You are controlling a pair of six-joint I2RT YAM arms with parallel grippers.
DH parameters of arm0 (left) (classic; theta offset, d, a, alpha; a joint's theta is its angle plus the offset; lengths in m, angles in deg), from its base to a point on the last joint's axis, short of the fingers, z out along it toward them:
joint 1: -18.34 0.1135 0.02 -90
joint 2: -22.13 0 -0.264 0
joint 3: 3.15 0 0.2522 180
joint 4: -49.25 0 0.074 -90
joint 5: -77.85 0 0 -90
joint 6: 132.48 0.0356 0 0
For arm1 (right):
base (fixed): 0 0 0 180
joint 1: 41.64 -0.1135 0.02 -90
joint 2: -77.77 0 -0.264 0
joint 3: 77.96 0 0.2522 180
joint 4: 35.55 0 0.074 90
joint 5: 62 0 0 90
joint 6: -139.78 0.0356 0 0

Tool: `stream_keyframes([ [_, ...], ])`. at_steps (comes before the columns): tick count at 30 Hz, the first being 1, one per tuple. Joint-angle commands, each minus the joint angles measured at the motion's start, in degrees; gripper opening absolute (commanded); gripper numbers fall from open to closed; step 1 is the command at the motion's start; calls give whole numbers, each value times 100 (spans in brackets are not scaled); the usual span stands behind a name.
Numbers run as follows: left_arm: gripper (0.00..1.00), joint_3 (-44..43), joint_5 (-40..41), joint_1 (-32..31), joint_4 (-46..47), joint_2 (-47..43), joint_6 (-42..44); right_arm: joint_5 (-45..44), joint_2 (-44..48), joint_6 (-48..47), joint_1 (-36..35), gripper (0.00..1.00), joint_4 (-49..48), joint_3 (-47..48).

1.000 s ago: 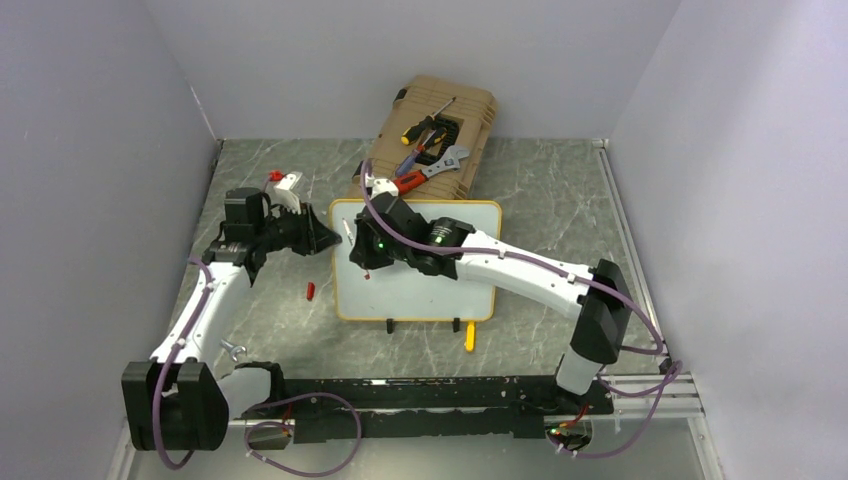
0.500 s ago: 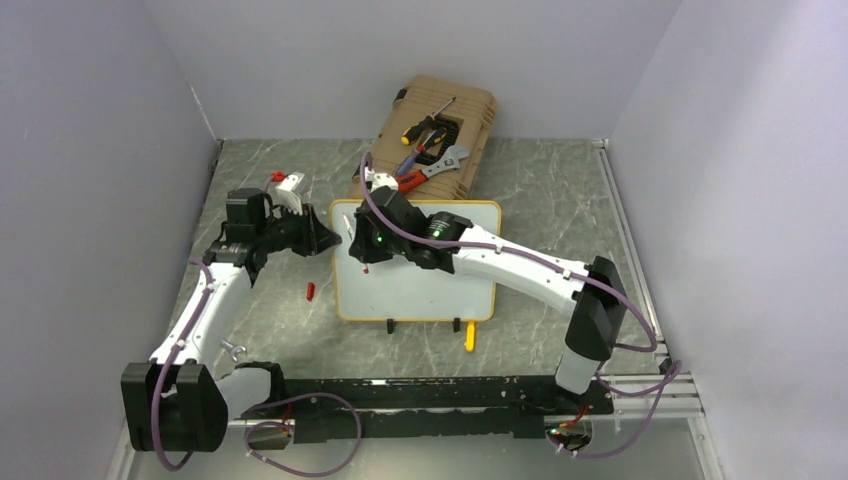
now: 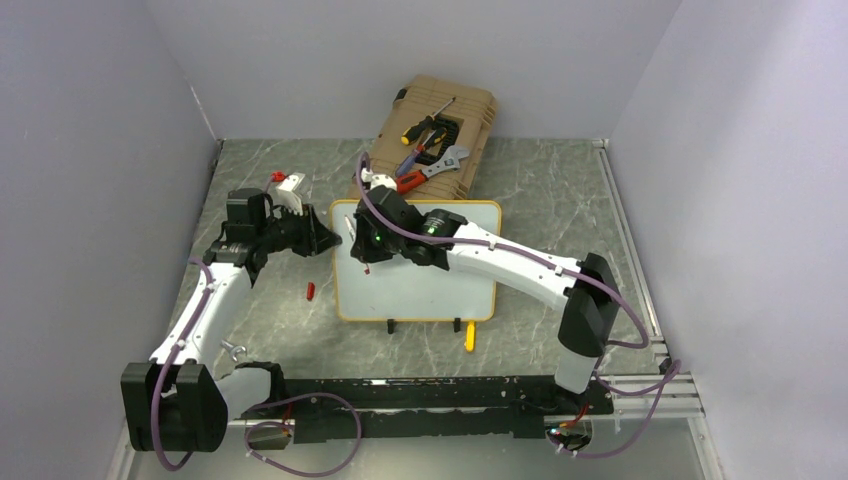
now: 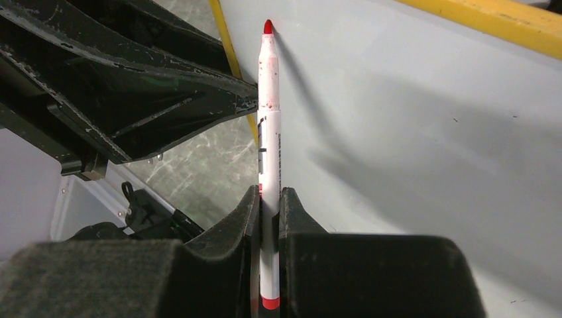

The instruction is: Write a sentence on the whiteboard

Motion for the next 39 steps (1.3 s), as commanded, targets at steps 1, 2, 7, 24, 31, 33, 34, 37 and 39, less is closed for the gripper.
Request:
stream_keyframes([
  [1,0,-90,-140,-119,-71,-95,125,58,-2,102,22,0,12,112],
  [2,0,-85,-139,-125,-71,-91,123,55,9,108,22,0,19,87],
  [7,0,-91,-129,-127,-67,-85,123,118,47,145,22,0,13,-61],
  [24,0,-89,-91,-127,-71,-112,123,372,173,351,6,0,13,-517],
  [31,0,-92,-66,-128,-88,-116,123,359,269,257,-45,0,-133,-526],
  [33,0,-92,-59,-127,-90,-121,123,347,372,180,-79,0,-298,-591],
  [34,0,-91,-49,-127,-95,-121,123,333,424,164,-95,0,-395,-626],
  [37,0,-91,-35,-130,-114,-117,123,260,579,68,-135,0,-638,-724],
  [39,0,-92,-16,-131,-112,-124,131,188,633,7,-151,0,-700,-715],
])
